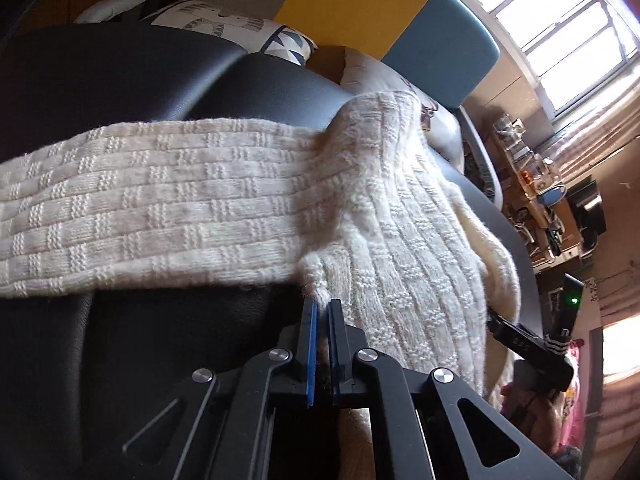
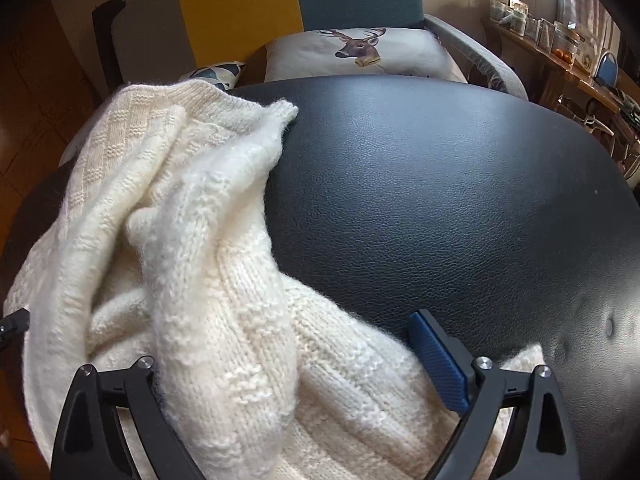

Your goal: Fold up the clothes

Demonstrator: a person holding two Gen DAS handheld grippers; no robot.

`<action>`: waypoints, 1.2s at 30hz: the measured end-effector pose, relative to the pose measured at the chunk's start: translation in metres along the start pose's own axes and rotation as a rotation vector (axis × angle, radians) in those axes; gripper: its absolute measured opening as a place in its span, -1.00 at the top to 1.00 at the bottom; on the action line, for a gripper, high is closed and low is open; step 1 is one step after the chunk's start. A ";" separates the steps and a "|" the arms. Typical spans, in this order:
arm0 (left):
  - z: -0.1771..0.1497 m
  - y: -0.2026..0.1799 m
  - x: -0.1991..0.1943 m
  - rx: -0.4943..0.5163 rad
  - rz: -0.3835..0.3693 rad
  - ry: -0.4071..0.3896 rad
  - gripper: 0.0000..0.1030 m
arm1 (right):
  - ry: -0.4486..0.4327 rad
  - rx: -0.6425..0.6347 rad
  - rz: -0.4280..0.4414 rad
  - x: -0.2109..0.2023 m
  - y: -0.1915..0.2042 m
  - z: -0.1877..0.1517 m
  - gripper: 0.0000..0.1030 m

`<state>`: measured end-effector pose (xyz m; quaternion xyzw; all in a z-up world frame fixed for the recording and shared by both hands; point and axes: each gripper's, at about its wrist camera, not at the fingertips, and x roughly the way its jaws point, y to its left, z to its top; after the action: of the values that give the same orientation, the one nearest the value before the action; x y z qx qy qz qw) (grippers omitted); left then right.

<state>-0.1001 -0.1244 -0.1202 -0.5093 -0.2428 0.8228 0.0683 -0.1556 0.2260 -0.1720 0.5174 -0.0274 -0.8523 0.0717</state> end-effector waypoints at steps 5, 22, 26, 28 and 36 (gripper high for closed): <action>0.006 0.014 -0.016 -0.043 -0.103 0.051 0.86 | 0.011 0.015 0.024 -0.008 -0.007 0.002 -0.88; -0.096 -0.027 -0.044 0.050 -0.378 0.237 0.09 | 0.025 -0.271 0.297 -0.095 0.021 -0.102 -0.05; -0.101 -0.033 -0.034 0.025 -0.352 0.242 0.09 | -0.007 -0.309 0.269 -0.095 0.032 -0.113 -0.05; -0.103 -0.037 -0.031 0.025 -0.349 0.231 0.13 | -0.017 -0.352 0.237 -0.091 0.041 -0.114 -0.05; -0.108 -0.058 -0.025 0.095 -0.290 0.155 0.90 | 0.032 -0.391 0.177 -0.068 0.044 -0.121 -0.06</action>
<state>-0.0019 -0.0475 -0.1124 -0.5269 -0.2684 0.7733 0.2288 -0.0137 0.1966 -0.1627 0.5027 0.0943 -0.8234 0.2459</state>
